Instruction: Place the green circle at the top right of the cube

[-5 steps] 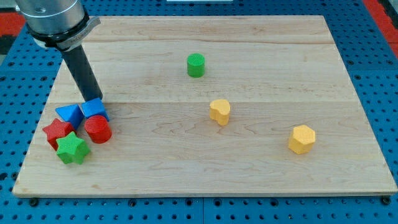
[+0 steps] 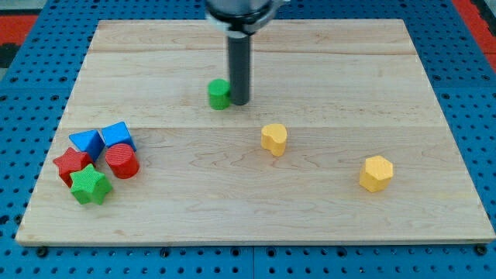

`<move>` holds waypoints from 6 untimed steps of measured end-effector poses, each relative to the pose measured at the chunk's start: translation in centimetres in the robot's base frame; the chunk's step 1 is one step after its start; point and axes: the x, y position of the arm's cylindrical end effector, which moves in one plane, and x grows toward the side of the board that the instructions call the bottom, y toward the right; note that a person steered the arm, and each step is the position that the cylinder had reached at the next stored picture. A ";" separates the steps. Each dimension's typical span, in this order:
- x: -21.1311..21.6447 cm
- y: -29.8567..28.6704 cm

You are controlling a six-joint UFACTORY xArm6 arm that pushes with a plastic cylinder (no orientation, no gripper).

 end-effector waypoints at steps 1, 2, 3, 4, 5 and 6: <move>-2.4 0.9; -4.4 2.2; -3.6 -1.9; -2.3 -5.2; -3.6 -2.5; -2.4 -3.2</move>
